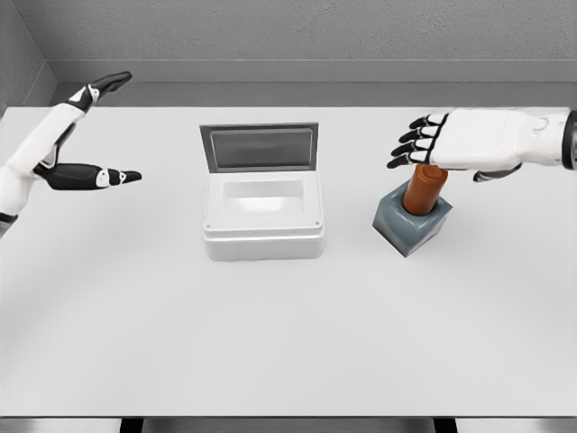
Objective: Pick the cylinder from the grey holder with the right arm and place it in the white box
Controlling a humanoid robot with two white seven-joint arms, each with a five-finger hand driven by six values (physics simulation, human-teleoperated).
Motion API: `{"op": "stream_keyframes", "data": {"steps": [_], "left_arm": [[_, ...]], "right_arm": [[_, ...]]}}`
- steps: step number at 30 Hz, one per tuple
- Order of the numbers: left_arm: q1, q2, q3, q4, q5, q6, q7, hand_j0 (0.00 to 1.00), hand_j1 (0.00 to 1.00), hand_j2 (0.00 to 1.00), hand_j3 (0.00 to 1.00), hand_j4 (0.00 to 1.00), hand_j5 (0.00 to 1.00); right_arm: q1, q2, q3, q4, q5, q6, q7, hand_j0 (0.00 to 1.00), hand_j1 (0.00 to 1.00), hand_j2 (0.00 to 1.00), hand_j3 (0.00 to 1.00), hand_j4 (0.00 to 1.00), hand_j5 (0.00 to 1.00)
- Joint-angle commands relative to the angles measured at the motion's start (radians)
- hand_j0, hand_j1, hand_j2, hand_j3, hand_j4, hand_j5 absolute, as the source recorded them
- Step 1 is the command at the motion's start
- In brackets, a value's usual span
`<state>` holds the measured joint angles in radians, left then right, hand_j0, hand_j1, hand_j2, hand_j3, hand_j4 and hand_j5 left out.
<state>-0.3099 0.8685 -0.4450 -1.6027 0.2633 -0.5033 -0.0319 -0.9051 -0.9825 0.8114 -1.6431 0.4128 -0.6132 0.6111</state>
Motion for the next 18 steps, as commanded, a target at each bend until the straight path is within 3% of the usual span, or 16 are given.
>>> {"op": "stream_keyframes", "data": {"steps": [1, 5, 10, 15, 18], "left_arm": [[-0.005, -0.003, 0.0, 0.012, 0.085, 0.029, -0.089, 1.0, 1.0, 1.0, 1.0, 1.0, 1.0], [-0.038, -0.066, -0.007, 0.056, 0.194, 0.104, -0.221, 1.0, 1.0, 1.0, 1.0, 1.0, 1.0], [-0.103, -0.134, -0.027, 0.147, 0.235, 0.196, -0.312, 1.0, 1.0, 1.0, 1.0, 1.0, 1.0], [-0.152, -0.167, -0.027, 0.221, 0.35, 0.27, -0.329, 1.0, 1.0, 1.0, 1.0, 1.0, 1.0], [-0.17, -0.187, -0.027, 0.26, 0.378, 0.321, -0.329, 1.0, 1.0, 1.0, 1.0, 1.0, 1.0]], "right_arm": [[0.0, 0.022, 0.038, 0.025, 0.017, 0.002, 0.0, 1.0, 1.0, 1.0, 1.0, 1.0, 1.0], [0.0, 0.021, 0.043, 0.026, 0.029, 0.002, 0.0, 1.0, 1.0, 1.0, 1.0, 1.0, 1.0], [0.0, 0.042, 0.064, 0.052, 0.05, 0.002, 0.0, 1.0, 1.0, 1.0, 1.0, 1.0, 1.0], [0.0, 0.041, 0.075, 0.051, 0.054, 0.002, 0.0, 0.99, 0.99, 0.99, 0.99, 0.99, 0.99], [0.0, 0.041, 0.075, 0.048, 0.063, 0.002, 0.0, 0.82, 0.82, 0.82, 0.82, 0.82, 0.82]]}}
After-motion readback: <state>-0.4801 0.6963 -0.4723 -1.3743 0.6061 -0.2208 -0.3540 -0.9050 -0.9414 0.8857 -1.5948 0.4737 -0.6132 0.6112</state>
